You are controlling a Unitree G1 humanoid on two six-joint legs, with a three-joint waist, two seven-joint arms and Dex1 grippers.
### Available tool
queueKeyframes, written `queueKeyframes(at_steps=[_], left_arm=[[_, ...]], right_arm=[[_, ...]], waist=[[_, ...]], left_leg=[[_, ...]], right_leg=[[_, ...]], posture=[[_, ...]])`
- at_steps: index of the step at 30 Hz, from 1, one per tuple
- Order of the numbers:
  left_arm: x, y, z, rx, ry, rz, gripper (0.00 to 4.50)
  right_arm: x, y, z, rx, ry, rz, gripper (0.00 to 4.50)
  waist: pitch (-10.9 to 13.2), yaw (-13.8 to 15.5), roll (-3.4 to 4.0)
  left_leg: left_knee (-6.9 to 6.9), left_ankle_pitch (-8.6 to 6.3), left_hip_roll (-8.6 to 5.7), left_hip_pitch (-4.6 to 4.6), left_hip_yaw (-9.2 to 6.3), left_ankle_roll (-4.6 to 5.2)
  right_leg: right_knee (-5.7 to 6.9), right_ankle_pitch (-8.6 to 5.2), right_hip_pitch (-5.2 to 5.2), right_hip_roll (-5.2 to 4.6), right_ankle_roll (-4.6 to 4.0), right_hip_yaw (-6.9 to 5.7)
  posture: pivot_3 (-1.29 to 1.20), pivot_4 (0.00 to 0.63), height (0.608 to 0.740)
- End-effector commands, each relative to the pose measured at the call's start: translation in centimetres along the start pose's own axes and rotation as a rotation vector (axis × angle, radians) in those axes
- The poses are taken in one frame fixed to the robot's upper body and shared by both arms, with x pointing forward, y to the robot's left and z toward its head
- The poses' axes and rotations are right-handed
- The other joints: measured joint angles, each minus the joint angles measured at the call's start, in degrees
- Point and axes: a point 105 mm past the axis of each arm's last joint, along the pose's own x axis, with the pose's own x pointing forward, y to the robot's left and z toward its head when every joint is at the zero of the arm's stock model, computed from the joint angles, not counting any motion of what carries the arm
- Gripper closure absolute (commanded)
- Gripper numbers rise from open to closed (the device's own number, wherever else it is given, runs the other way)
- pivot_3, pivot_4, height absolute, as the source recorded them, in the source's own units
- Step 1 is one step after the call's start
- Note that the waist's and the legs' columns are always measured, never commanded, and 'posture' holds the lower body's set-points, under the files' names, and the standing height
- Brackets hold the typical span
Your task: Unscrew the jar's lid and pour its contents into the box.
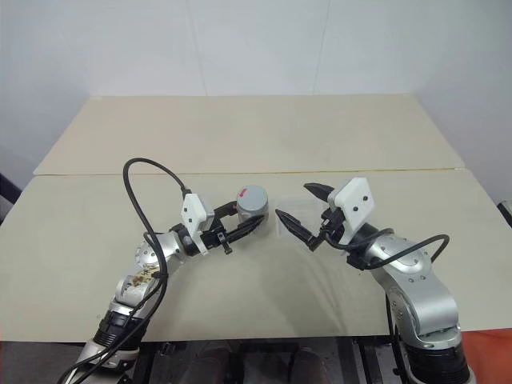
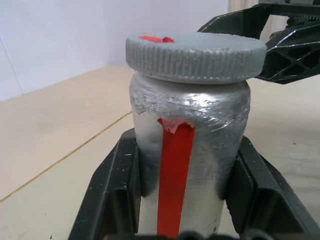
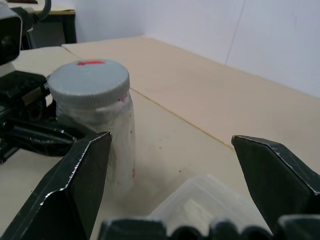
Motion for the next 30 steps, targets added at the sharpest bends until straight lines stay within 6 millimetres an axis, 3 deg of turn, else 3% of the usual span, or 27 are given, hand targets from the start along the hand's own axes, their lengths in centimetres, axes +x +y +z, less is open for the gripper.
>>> queueKeyframes(at_steps=[1,7,17,25,30], left_arm=[[0.3,0.1,1.2,0.039,-0.045,-0.008,2.64],[0.6,-0.1,1.2,0.038,-0.052,-0.008,2.64],[0.5,-0.2,1.5,0.039,-0.056,0.001,2.64],[0.4,-0.1,1.6,0.038,-0.060,0.011,2.64],[0.4,-0.2,1.3,0.031,-0.057,0.014,2.64]], right_arm=[[-0.3,1.9,2.7,-0.058,-0.087,0.114,0.02],[1.7,3.7,4.3,-0.047,-0.166,0.160,0.02],[5.8,3.6,4.2,-0.043,-0.215,0.079,0.02],[5.9,2.9,3.9,-0.050,-0.215,0.019,0.02],[4.8,2.3,3.0,-0.046,-0.180,0.000,0.02]], waist=[[0.00,-0.03,0.00],[0.00,-0.25,0.00],[0.00,-0.07,0.00],[0.00,-0.11,0.00],[0.00,-0.03,0.00]], left_leg=[[0.00,0.00,0.00,0.00,0.00,0.01],[0.01,0.00,0.02,0.04,-0.01,0.01],[0.01,0.01,-0.01,0.00,-0.01,-0.01],[0.01,0.01,-0.01,0.00,0.00,-0.02],[0.01,0.01,-0.01,0.00,0.00,-0.02]], right_leg=[[-0.01,0.00,0.00,0.00,0.00,0.00],[-0.02,0.00,0.01,0.00,0.00,0.03],[0.04,0.00,0.01,0.00,0.00,-0.03],[0.05,0.00,0.00,0.02,0.00,-0.03],[0.04,0.00,0.01,0.02,0.00,-0.03]], posture=[[0.00,0.150,0.740],[0.00,0.150,0.740],[0.00,0.150,0.740],[0.00,0.150,0.740],[0.00,0.150,0.740]])
